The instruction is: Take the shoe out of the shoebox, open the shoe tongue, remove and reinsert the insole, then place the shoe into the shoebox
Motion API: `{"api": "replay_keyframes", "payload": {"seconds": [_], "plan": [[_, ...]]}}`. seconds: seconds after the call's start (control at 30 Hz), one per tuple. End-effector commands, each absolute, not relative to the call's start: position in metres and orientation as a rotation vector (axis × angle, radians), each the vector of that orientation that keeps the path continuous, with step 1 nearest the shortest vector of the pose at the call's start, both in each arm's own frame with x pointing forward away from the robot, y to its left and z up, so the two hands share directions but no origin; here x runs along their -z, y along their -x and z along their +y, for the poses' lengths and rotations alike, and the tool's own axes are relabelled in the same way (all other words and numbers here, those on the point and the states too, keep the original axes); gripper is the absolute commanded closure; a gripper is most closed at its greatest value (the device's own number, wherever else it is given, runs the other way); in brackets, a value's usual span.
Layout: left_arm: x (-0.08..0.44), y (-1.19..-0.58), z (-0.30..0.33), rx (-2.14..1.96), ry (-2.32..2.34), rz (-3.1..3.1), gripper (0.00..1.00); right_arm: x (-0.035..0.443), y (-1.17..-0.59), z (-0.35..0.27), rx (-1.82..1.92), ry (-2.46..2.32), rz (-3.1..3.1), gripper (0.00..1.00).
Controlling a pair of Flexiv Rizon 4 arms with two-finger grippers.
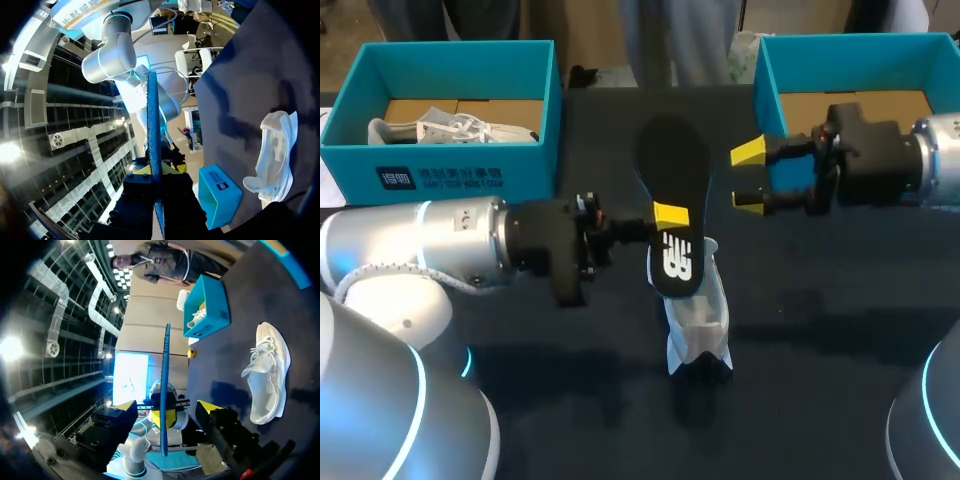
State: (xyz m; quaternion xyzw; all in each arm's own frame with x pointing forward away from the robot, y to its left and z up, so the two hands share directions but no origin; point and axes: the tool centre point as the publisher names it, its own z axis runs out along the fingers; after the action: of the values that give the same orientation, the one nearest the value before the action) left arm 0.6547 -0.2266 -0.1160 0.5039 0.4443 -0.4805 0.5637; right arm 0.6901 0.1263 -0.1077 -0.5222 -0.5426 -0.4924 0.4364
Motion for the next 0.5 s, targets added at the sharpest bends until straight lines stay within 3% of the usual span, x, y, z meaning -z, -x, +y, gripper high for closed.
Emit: {"api": "replay_keyframes", "payload": {"seconds": [0.03, 0.5], "plan": [[0.119, -0.659, -0.242, 1.142, -1.199, 1.044, 1.0, 0.109, -0.695, 0.138, 1.21, 1.289, -1.353, 0.46], [0.122, -0.66, -0.271, 1.148, -1.201, 1.071, 1.0, 0.114, -0.696, 0.149, 1.198, 1.271, -1.34, 0.61]]}}
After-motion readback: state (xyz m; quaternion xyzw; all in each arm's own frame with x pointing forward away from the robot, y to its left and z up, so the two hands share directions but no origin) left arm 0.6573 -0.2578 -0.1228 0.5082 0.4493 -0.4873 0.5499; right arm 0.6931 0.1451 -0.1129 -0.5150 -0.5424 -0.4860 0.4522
